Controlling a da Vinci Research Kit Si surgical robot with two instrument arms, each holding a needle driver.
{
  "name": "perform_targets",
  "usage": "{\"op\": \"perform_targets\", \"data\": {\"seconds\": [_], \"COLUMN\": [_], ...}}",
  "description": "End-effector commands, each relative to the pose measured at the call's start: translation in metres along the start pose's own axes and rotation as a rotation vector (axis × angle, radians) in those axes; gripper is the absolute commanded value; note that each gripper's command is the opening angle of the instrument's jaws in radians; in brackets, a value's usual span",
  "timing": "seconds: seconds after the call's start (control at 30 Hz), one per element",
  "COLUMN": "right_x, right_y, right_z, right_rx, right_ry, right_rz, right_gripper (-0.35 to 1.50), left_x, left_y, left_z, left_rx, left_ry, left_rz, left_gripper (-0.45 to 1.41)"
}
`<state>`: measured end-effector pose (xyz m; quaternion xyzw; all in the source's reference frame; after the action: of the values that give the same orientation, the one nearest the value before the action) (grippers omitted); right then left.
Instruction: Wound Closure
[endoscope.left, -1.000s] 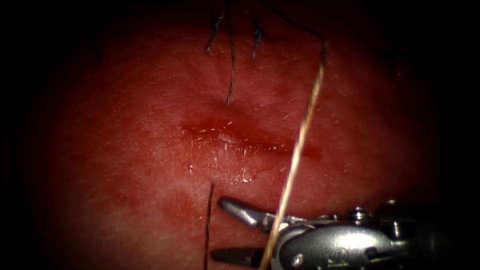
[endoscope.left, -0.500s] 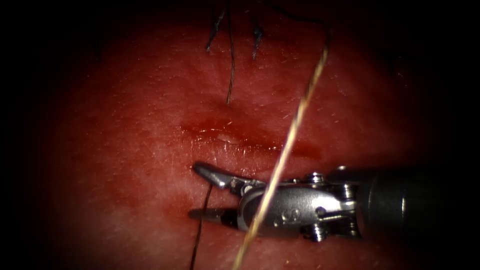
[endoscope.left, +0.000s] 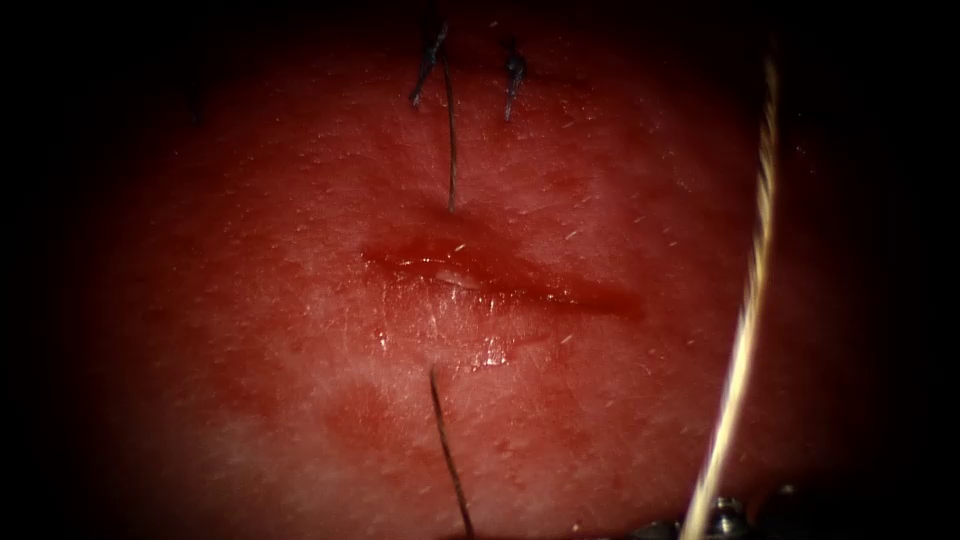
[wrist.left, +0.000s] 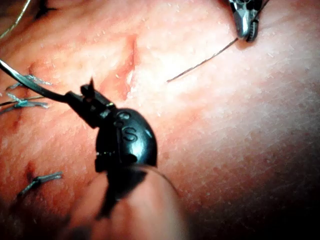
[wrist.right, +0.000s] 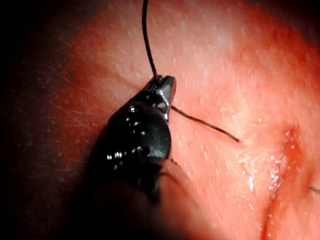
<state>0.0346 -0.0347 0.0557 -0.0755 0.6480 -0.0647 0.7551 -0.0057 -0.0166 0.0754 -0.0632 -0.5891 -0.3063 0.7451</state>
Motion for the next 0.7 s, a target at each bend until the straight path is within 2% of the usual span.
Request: {"op": "perform_targets", "data": {"seconds": [0.03,0.07,0.13,0.17,0.23,0.27,0.3,0.33,0.37,0.4,0.43,0.47,0.57,0.6,0.63,0.67,0.7], "right_x": [0.0022,0.0044,0.0053,0.0072,0.0078,0.0087,0.0085,0.0085,0.0075,0.0068,0.0068,0.0047,0.0009,-0.002,-0.002,-0.0033,-0.0058], "right_y": [-0.0021,-0.0031,-0.0036,-0.0045,-0.0048,-0.0047,-0.0038,-0.0038,-0.0018,-0.0009,-0.0009,0.0012,0.004,0.0054,0.0054,0.0059,0.0064], "right_z": [0.0001,-0.0002,-0.0001,0.0003,0.0005,0.0008,0.001,0.001,0.0012,0.0013,0.0013,0.0014,0.0017,0.0023,0.0023,0.0026,0.0033], "right_rx": [0.013,0.028,0.035,0.064,0.076,0.082,0.083,0.083,0.076,0.073,0.073,0.068,0.038,0.009,0.009,-0.003,-0.02], "right_ry": [0.02,0.042,0.055,0.102,0.12,0.133,0.138,0.138,0.132,0.13,0.13,0.121,0.082,0.034,0.034,0.013,-0.015], "right_rz": [0.009,0.016,0.014,0.033,0.044,0.044,0.05,0.05,0.063,0.069,0.069,0.08,0.05,0.029,0.029,0.03,0.014], "right_gripper": [-0.35,-0.35,-0.35,-0.35,-0.35,0.1,0.74,0.74,1.23,1.3,1.3,1.31,1.33,1.4,1.4,1.43,1.43], "left_x": [0.0006,0.0006,0.0006,0.0005,0.0005,0.0005,0.0005,0.0005,0.0005,0.0005,0.0005,0.0005,0.0004,0.0004,0.0004,0.0004,0.0004], "left_y": [-0.0006,-0.0009,-0.0009,-0.0011,-0.0011,-0.0012,-0.0012,-0.0012,-0.0012,-0.0012,-0.0012,-0.0013,-0.0013,-0.0013,-0.0013,-0.0013,-0.0013], "left_z": [0.0004,0.0006,0.0007,0.0008,0.0008,0.0008,0.0008,0.0008,0.0008,0.0008,0.0008,0.0008,0.0008,0.0008,0.0008,0.0008,0.0008], "left_rx": [0.004,0.011,0.013,0.019,0.021,0.023,0.023,0.023,0.024,0.026,0.026,0.026,0.028,0.028,0.028,0.028,0.028], "left_ry": [0.0,0.002,0.003,0.002,0.001,0.0,0.0,0.0,-0.001,0.002,0.002,0.002,0.004,0.004,0.004,0.004,0.003], "left_rz": [-0.001,0.0,0.0,-0.001,-0.001,-0.001,-0.001,-0.001,-0.001,-0.001,-0.001,-0.001,-0.001,-0.001,-0.001,-0.001,-0.001], "left_gripper": [-0.43,-0.43,-0.43,-0.43,-0.43,-0.43,-0.42,-0.42,-0.42,-0.42,-0.42,-0.42,-0.4,-0.4,-0.4,-0.4,-0.38]}}
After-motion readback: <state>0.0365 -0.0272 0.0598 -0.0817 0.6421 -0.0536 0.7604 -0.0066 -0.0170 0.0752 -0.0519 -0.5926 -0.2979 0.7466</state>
